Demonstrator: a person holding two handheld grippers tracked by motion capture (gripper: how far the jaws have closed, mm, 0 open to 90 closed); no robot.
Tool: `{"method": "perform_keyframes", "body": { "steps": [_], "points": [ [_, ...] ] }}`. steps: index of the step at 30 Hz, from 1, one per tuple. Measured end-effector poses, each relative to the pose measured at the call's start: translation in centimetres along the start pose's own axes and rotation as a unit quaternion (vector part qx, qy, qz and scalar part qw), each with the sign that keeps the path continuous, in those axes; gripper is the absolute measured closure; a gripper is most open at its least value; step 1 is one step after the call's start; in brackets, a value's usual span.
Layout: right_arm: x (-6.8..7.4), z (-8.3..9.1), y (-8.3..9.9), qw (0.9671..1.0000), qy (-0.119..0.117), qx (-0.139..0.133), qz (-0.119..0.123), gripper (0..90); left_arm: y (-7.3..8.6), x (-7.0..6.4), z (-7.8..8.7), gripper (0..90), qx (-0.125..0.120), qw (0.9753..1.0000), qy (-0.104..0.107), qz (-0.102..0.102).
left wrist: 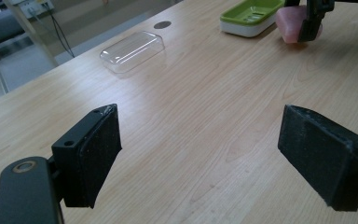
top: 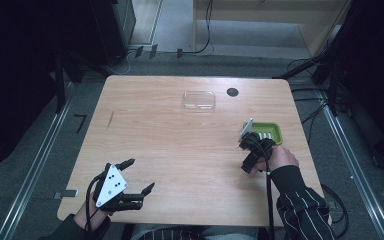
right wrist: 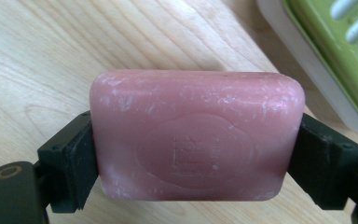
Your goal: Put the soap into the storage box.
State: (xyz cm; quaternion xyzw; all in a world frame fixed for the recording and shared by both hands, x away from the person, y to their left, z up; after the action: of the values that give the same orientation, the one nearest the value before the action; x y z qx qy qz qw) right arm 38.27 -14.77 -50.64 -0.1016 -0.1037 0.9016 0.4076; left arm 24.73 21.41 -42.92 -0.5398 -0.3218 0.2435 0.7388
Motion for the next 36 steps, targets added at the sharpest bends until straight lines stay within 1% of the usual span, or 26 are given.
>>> {"method": "perform_keyframes", "body": {
  "steps": [1, 4, 5, 7, 9, 18, 19, 24, 29, 32, 33, 35, 36],
  "points": [
    [-0.1, 0.1, 0.0, 1.0, 0.002, 0.004, -0.003, 13.5, 0.0, 0.0, 0.0, 14.0, 0.0, 1.0, 0.0, 0.0],
    [-0.5, 0.2, 0.1, 0.9999, 0.002, 0.001, -0.013, 13.5, 0.0, 0.0, 0.0, 14.0, -0.001, 1.0, -0.001, 0.001],
    [-0.8, 0.3, 0.2, 0.9998, 0.004, 0.002, -0.019, 13.5, 0.0, 0.0, 0.0, 14.0, 0.0, 1.0, -0.001, 0.0],
    [-0.9, 0.4, 0.2, 0.9998, 0.005, 0.002, -0.019, 13.5, 0.0, 0.0, 0.0, 14.0, 0.0, 1.0, 0.0, 0.0],
    [-1.1, 0.5, 0.3, 0.9997, 0.005, 0.0, -0.025, 13.5, 0.0, 0.0, 0.0, 14.0, 0.0, 1.0, 0.0, 0.0],
    [-2.0, 0.9, 0.3, 0.9991, 0.018, 0.001, -0.039, 13.5, 0.0, 0.0, 0.0, 14.0, 0.0, 1.0, 0.001, 0.0],
    [-2.2, 0.9, 0.3, 0.9992, 0.02, 0.001, -0.036, 13.5, 0.0, 0.0, 0.0, 14.0, 0.0, 1.0, 0.0, 0.0],
    [-2.6, 1.1, 0.2, 0.9983, 0.027, 0.0, -0.051, 13.5, 0.0, 0.0, 0.0, 14.0, 0.0, 1.0, 0.0, 0.0],
    [-2.9, 1.2, 0.0, 0.998, 0.026, -0.005, -0.057, 13.5, 0.0, 0.0, 0.0, 14.0, 0.0, 1.0, 0.0, 0.0],
    [-3.2, 1.3, -0.1, 0.9976, 0.027, -0.008, -0.063, 13.5, 0.0, -0.1, 0.0, 14.0, 0.0, 1.0, 0.0, 0.001],
    [-3.4, 1.4, -0.2, 0.9971, 0.028, -0.011, -0.069, 13.5, 0.0, -0.1, -0.1, 14.0, 0.0, 1.0, 0.0, 0.001],
    [-3.6, 1.4, -0.3, 0.9972, 0.028, -0.01, -0.068, 13.5, 0.0, -0.1, -0.1, 14.0, -0.001, 1.0, 0.0, 0.001],
    [-3.7, 1.4, -0.4, 0.9968, 0.028, -0.012, -0.073, 13.5, 0.0, -0.1, -0.1, 14.0, -0.001, 1.0, -0.001, 0.002]
  ]
}}
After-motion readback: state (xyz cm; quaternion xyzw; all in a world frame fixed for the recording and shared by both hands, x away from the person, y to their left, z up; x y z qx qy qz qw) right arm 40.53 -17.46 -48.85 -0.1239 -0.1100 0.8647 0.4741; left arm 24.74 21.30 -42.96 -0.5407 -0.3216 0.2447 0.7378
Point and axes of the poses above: each handheld gripper's, and its own axes: z roughly backward along the jaws, y roughly out of its underside, x roughly to its left, the point moved 6 cm from there along -z, roughly forward along the jaws, and after that the axes turned 15 degrees about -x, right-handed, at the moved point
